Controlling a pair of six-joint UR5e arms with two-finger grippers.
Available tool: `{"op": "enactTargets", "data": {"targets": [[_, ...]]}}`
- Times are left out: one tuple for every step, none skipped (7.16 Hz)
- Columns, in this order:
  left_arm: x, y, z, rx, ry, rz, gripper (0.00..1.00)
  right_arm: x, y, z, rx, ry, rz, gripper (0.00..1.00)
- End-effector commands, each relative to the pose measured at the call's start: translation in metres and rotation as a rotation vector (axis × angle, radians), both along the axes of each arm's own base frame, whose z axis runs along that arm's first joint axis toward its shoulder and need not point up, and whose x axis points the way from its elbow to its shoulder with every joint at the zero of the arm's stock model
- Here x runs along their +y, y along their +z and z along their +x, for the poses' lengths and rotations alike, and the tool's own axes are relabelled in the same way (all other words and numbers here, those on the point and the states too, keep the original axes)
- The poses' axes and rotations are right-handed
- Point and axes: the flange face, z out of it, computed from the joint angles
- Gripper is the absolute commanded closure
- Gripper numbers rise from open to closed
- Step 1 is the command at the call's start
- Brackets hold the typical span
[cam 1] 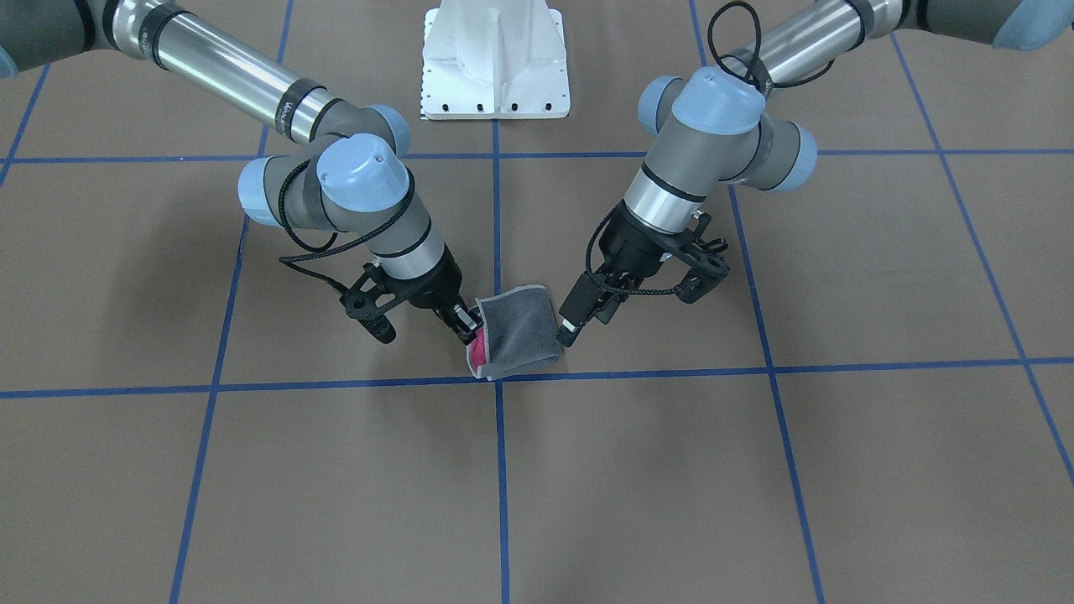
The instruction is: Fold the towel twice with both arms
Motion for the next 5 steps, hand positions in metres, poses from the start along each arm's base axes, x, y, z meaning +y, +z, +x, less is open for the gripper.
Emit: {"op": "enactTargets", "data": {"targets": [[0.001, -0.001, 0.0, 0.002, 0.001, 0.002, 0.0, 0.013, -0.006, -0.007, -0.002, -0.012, -0.009, 1.0], [0.002, -0.001, 0.001, 0.001, 0.002, 0.0, 0.0, 0.018, 0.001, -0.011, 0.006, -0.02, -0.01, 1.0], [0.002, -0.001, 0.001, 0.001, 0.002, -0.001, 0.0, 0.021, 0.006, -0.011, 0.008, -0.025, -0.011, 1.0], [0.003, -0.001, 0.002, 0.003, 0.003, -0.001, 0.0, 0.022, 0.009, -0.011, 0.011, -0.026, -0.012, 1.0], [0.003, -0.001, 0.003, 0.002, 0.004, -0.002, 0.0, 0.022, 0.008, -0.011, 0.01, -0.025, -0.005, 0.01]]}}
